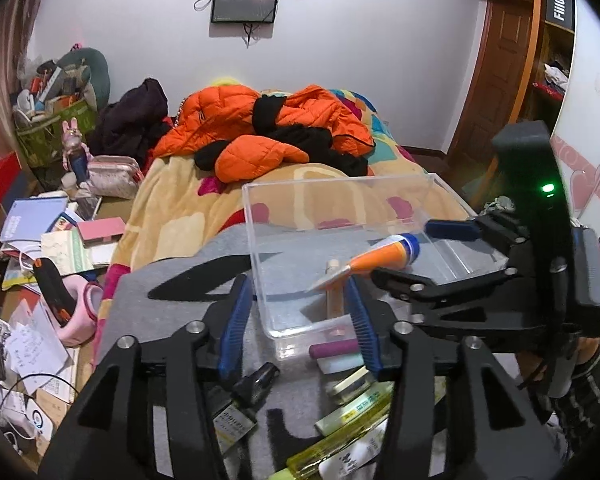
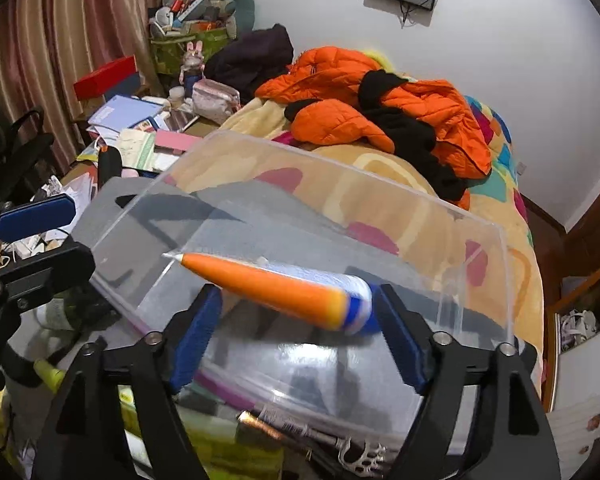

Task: Organize objects
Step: 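Lower sunscreen tube into clear box with right tool while left tool drops beige cylinder, then grasp green glass bottle with left tool while right tool approaches the eraser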

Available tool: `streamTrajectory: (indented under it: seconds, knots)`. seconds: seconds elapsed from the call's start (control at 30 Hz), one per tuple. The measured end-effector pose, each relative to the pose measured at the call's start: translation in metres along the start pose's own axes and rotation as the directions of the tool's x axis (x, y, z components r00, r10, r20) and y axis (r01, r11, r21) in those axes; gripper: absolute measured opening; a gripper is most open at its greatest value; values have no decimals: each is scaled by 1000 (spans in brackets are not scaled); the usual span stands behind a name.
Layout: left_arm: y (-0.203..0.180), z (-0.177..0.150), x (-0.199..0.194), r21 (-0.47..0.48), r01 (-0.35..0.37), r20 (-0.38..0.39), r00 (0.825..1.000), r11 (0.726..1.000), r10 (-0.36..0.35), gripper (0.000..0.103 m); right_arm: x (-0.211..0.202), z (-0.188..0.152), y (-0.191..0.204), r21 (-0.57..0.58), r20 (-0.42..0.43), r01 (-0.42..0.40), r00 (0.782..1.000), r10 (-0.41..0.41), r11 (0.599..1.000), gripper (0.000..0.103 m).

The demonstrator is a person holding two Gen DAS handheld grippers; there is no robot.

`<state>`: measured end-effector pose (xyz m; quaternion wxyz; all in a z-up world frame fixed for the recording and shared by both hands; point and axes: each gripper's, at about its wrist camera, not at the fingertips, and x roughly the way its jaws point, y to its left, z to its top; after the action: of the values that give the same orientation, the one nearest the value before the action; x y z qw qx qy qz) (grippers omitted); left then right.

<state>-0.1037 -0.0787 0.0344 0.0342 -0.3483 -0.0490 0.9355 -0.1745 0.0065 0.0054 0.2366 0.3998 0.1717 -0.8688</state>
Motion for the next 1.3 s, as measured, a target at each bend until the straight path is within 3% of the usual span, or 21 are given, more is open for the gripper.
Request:
streamTrajectory:
  seconds: [0.13, 0.3, 0.7, 0.9, 1.1, 1.17, 1.3]
  knots:
    - [4, -3, -4, -5, -1, -2, 1000, 1000, 1, 54, -21, -4, -4, 15, 38, -8, 999, 8, 1000, 80]
    - [14, -12, -9, -15, -26, 1, 1000, 1000, 26, 65, -46, -15, -17, 57, 83, -6, 997, 2, 998, 80]
    - [39, -41, 3, -29, -68, -75, 995, 997, 65, 75, -89, -76, -60, 165, 122, 61, 989, -82, 984, 81]
    - [50, -61, 24, -38, -76, -162, 984, 996, 69, 75, -92, -118, -81, 222, 65, 108, 990, -126, 969, 81]
    - [52, -75, 36, -41, -86, -191, 979, 995, 76, 74, -85, -150, -92, 264, 3, 121, 992, -126, 957, 81]
    - [52, -80, 38, -53, -77, -192, 979, 996, 65, 62, -81, -159, -94, 275, -12, 114, 993, -116, 955, 81]
    - [48, -86, 34, -36, -86, -173, 982, 996, 79, 55, -74, -168, -97, 307, -25, 100, 995, -97, 946, 79]
